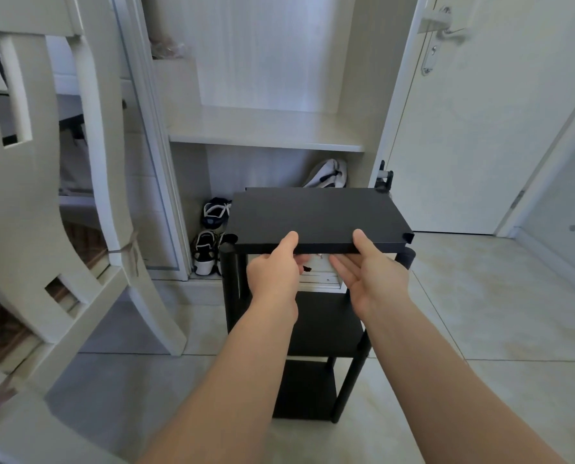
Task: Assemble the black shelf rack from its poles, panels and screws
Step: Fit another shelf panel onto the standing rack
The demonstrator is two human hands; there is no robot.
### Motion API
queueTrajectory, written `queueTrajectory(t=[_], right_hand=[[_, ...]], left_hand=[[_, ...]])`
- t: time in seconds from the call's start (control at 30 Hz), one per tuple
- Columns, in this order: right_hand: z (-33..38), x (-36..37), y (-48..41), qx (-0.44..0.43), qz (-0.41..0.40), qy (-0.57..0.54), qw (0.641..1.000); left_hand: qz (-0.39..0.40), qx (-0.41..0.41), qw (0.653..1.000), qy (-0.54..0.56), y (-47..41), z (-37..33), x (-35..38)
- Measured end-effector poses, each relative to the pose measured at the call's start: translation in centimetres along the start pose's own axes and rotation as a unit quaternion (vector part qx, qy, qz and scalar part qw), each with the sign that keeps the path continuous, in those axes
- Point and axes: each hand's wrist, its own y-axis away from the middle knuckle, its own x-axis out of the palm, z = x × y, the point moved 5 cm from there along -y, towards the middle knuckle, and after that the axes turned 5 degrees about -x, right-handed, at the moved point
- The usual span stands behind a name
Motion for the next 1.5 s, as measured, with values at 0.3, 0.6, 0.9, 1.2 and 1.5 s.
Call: queueTrajectory(t=[0.3,0.6,0.9,1.2,1.5], right_hand=[[-0.5,-0.7,0.5,0.007,-0.004,0.038,0.999],[-0.9,-0.6,0.0,0.05,0.007,0.08,0.996],[-1.5,-0.7,-0.8,0.035,-0.025,0.087,0.995],[-1.8,-0.9,-1.1,0.041,-0.048,0.087,0.994],[-1.9,-1.3,-0.8,0.056,-0.034,0.084,0.994]], left_hand=[[-0.011,-0.003,1.0,-0.011,0.0,0.4,-0.7],[-0.016,-0.037,0.999,-0.011,-0.3,0.7,-0.8],[-0.071,-0.011,0.997,0.023,-1.2,0.9,-0.6],[-0.09,-0.013,0.996,0.022,-0.9,1.2,-0.5],[-0.068,-0.022,0.997,0.004,-1.3,1.5,-0.6]])
